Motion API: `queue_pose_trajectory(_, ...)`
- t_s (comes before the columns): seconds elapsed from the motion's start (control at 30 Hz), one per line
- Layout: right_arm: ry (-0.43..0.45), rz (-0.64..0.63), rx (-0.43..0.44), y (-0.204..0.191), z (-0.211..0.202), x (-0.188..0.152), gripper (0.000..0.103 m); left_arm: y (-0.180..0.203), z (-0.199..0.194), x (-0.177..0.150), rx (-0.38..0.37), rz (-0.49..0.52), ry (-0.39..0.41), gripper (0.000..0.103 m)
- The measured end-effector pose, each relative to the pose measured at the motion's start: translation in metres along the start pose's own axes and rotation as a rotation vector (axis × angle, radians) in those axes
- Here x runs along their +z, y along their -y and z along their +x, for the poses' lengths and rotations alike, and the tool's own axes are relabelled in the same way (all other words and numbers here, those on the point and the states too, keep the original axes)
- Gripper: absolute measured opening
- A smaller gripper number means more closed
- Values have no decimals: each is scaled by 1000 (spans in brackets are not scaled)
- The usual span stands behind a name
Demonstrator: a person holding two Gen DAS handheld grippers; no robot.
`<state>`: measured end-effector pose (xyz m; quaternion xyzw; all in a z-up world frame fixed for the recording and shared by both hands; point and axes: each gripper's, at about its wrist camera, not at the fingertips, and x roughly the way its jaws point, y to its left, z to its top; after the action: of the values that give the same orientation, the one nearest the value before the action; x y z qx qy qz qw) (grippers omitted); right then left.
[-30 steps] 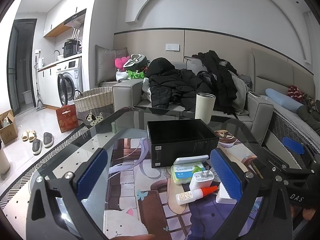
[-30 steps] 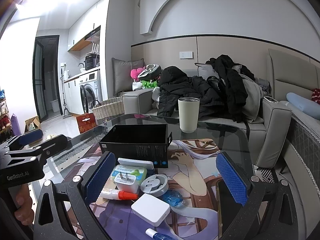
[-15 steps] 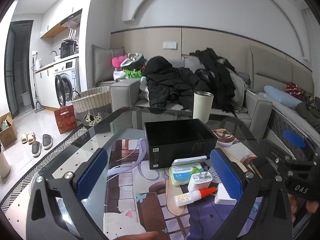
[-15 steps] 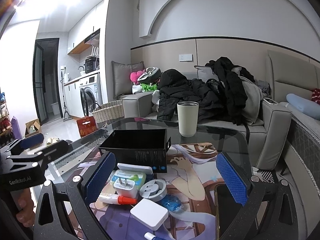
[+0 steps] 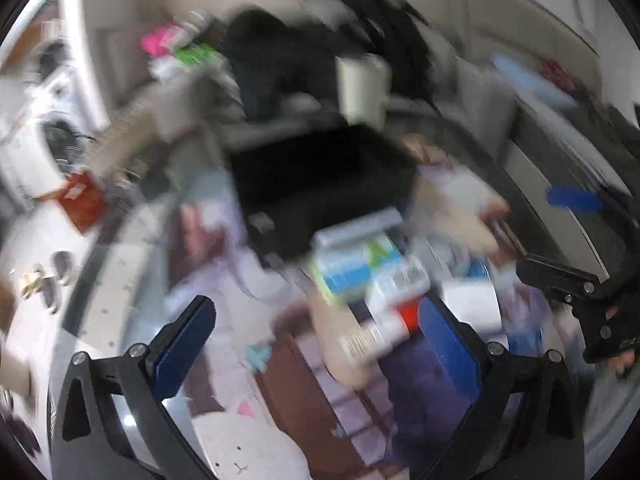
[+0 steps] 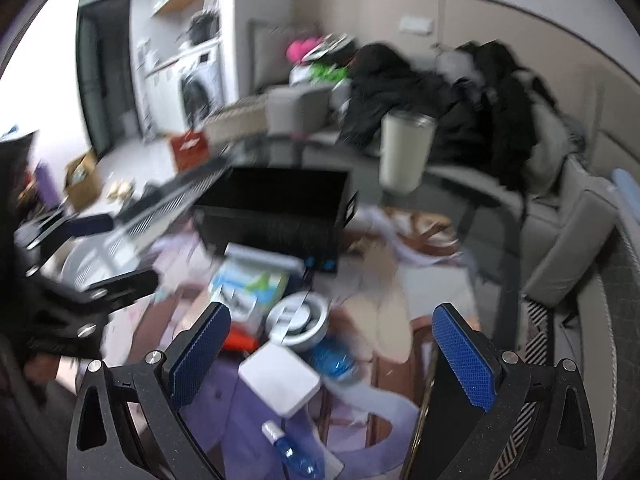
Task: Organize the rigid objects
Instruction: 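Grasp the glue bottle with the left gripper while the right grasps the blue spray bottle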
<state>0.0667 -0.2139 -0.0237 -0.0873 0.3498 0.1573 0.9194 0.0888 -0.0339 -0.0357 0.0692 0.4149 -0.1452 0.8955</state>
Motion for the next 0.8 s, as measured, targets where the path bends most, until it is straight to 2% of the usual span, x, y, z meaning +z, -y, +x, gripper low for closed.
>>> queue_pose_trajectory(0.13, -127, -41, 90, 3, 13, -19, 103, 11, 16, -7, -47, 114, -78, 99)
queue_pose_trajectory(0.23, -173, -89, 102, 0, 14, -34, 101, 21, 19, -14, -26, 199, -90, 96)
queue_pose_trajectory(0.3, -202, -108, 112, -1, 16, -42, 87, 28, 23, -16, -54, 232, -106, 90)
queue_pose_trajectory(0.37, -254, -108, 150, -3, 21, -49, 76, 34, 29, -17, -71, 255, -134, 90)
queue_pose_trajectory(0.43, -286, -110, 170, -4, 25, -55, 76, 39, 35, -18, -74, 278, -156, 81)
queue_pose_trajectory(0.47, -295, -116, 171, -5, 27, -57, 76, 42, 38, -18, -71, 283, -158, 80)
queue_pose_trajectory(0.53, -310, -131, 173, -8, 31, -59, 71, 44, 41, -16, -76, 286, -161, 73)
queue_pose_trajectory(0.57, -322, -136, 178, -9, 33, -61, 65, 46, 43, -16, -82, 288, -167, 69)
queue_pose_trajectory(0.63, -346, -127, 197, -9, 36, -65, 57, 46, 47, -15, -86, 289, -185, 53)
queue_pose_trajectory(0.8, -370, -141, 211, -12, 43, -71, 42, 48, 46, -18, -110, 280, -206, 32)
